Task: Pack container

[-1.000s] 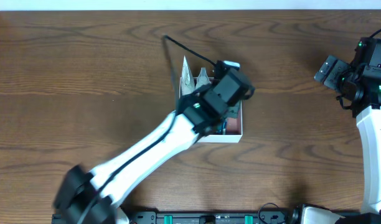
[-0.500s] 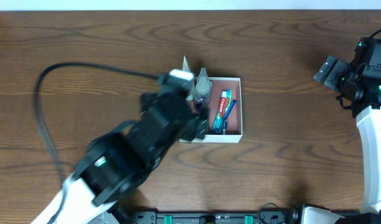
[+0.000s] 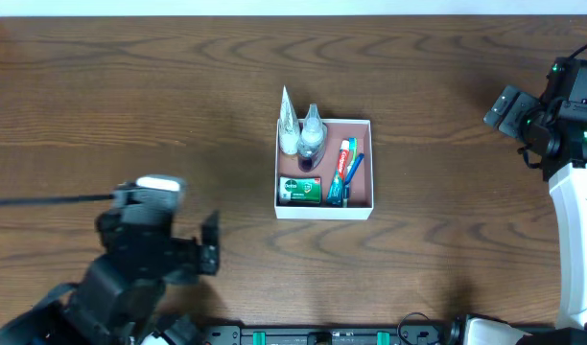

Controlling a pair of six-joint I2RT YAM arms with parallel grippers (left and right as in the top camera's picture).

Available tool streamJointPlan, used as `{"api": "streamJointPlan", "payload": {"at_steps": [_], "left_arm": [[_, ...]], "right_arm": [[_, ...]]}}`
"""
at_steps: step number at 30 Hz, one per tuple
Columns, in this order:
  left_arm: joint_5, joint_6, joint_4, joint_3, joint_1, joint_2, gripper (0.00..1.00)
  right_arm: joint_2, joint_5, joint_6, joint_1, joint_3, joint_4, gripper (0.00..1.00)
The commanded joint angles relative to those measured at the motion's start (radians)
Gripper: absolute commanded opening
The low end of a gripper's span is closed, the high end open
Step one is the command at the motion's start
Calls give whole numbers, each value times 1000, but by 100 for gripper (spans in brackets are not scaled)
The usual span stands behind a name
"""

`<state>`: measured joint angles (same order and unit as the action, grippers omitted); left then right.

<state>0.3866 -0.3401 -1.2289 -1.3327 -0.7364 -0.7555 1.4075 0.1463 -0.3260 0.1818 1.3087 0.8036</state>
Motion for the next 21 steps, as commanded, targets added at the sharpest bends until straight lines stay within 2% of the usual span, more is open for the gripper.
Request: {"api": "streamJointPlan", "payload": {"at_steps": [1,6,13,17,21], "left_arm": [[11,0,98,119,171,69,98],[-129,106,425,357,408,186,98],[-306,110,900,740,613,362,98],[-410,109,1073,929,690,464,98],[-448,106,1136,1065,722,552,98]], "right_arm": [[5,0,-10,5,4,1,99],[5,0,-10,5,4,1,99],[5,0,-10,5,4,1,99],[5,0,-10,5,4,1,99],[5,0,-10,5,4,1,99]]}}
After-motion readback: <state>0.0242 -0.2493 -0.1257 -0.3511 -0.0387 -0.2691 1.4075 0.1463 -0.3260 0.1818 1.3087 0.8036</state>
